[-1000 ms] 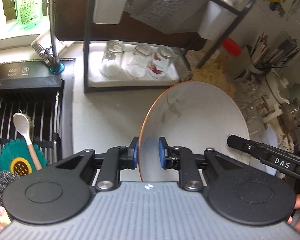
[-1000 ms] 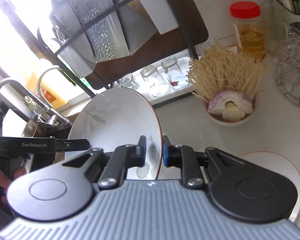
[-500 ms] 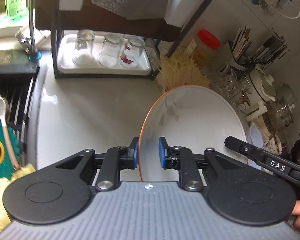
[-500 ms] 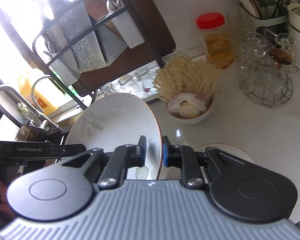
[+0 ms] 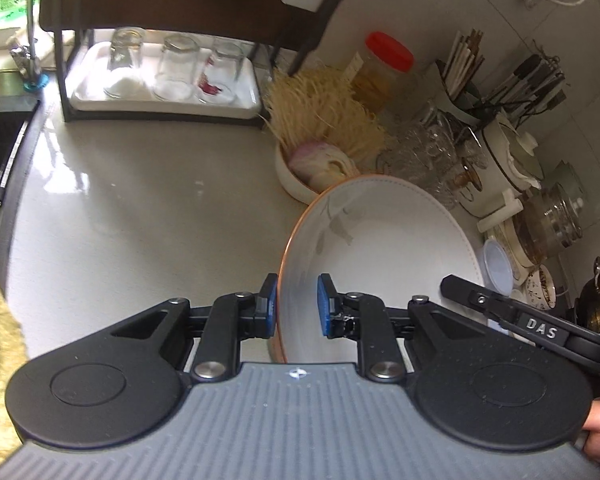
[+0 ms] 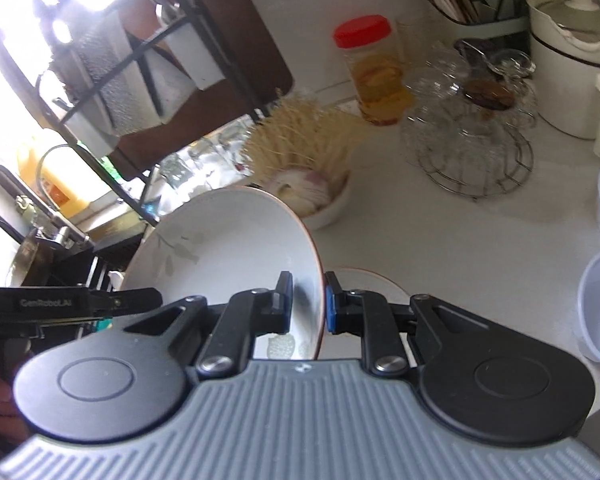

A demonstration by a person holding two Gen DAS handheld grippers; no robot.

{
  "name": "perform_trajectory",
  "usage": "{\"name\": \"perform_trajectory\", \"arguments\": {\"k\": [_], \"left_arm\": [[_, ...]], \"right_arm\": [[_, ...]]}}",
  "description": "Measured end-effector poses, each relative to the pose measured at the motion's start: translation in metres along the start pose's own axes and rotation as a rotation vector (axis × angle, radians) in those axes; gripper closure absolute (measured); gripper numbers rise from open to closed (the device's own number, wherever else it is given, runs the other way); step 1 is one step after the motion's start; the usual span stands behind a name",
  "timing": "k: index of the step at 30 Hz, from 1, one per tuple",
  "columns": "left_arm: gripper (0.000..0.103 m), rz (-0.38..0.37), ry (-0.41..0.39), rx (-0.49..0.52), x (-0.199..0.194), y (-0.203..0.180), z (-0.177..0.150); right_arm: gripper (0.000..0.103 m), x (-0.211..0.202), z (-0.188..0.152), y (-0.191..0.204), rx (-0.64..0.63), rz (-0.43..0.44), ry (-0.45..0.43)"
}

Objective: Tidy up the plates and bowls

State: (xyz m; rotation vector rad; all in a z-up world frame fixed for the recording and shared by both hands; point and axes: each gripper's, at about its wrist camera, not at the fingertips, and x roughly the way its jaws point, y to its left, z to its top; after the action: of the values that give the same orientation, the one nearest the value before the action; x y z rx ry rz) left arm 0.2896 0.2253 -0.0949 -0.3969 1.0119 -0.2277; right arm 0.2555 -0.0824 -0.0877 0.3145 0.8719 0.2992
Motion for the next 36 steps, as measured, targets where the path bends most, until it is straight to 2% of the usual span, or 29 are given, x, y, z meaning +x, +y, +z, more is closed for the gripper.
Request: {"name": "perform_trajectory", "arguments": {"k": [16,20,29,36], "left_arm": [[0.08,-0.022,0.101,0.034,0.084,-0.003,-0.025],[0.08,-0.016,0.124,0.031,0.092,-0.003,-0.023],[0.08,0.022,0.139,0.098,0.103,-0.012,-0.027],[0.08,0.041,0.137,0.101,0.106,-0.011,-0.031]], "right_arm": [[0.083,0.036,-0.026,-0.052,0.027,-0.08,0.054],[0.083,0.04,-0.029,-0.054,0.038,-0.087,0.046],[0.082,0.044,-0.041,-0.062,0.075,-0.1,0.023],[0.081,0.056,-0.044,-0.065,0.057,-0.108,0.058]]}}
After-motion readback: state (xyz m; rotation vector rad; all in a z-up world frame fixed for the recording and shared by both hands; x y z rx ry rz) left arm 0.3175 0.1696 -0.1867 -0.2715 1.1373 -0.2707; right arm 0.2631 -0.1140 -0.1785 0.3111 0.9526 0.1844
